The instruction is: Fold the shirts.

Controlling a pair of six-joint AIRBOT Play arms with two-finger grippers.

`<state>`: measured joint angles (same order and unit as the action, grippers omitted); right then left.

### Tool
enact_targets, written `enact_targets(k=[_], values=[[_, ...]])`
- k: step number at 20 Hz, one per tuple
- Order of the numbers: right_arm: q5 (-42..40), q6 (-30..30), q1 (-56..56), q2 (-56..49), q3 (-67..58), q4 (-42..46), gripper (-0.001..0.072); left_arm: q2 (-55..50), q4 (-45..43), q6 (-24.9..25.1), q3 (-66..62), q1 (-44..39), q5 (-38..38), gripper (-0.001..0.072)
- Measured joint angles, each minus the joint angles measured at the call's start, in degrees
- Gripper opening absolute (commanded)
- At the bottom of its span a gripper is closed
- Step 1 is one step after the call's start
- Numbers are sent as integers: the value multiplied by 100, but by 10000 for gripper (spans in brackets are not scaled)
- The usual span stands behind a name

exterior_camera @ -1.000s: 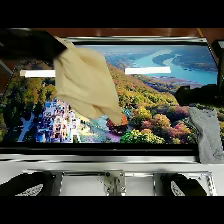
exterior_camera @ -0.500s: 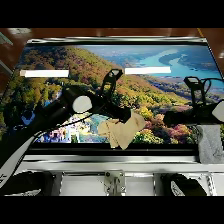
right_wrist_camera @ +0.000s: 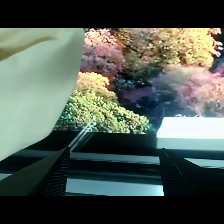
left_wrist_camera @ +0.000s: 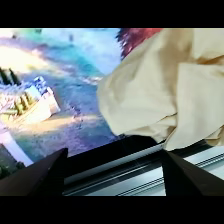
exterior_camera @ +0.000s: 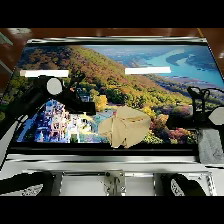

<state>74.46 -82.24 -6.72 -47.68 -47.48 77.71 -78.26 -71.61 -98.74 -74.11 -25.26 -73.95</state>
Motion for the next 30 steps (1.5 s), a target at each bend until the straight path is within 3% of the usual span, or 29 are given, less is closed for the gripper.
enact_targets(k=[4,11,15,16,17,18,22,24,25,26,27,30], values=[[-13,531,-898,-317,562,-1333,677,68,643,186,1239,286,535,713],[-535,901,-1134,-1408,848,-3080,676,-470,2430,682,2240,157,2216,705],[-938,946,-863,-1853,874,-3543,676,-802,3049,907,2326,7,2835,427],[-1062,949,-752,-1941,874,-3613,677,-850,3152,933,2332,-9,2946,225],[-1209,944,-643,-2015,876,-3668,677,-883,3228,953,2341,-22,3053,97],[-1362,931,-527,-2094,879,-3709,676,-909,3296,975,2341,-35,3139,41],[-1965,789,-157,-2374,879,-3781,664,-942,3418,1156,2312,-48,3241,39],[-2168,752,-17,-2516,879,-3797,482,-944,3445,1270,2275,-48,3200,38],[-2258,732,37,-2592,879,-3803,353,-940,3451,1325,2253,-48,3178,39],[-2350,686,68,-2664,879,-3807,167,-927,3458,1375,2232,-48,3152,39],[-2406,664,92,-2723,879,-3812,61,-916,3458,1429,2199,-48,3136,38],[-2446,669,133,-2787,837,-3818,59,-857,3434,1598,2031,-9,3084,36]])
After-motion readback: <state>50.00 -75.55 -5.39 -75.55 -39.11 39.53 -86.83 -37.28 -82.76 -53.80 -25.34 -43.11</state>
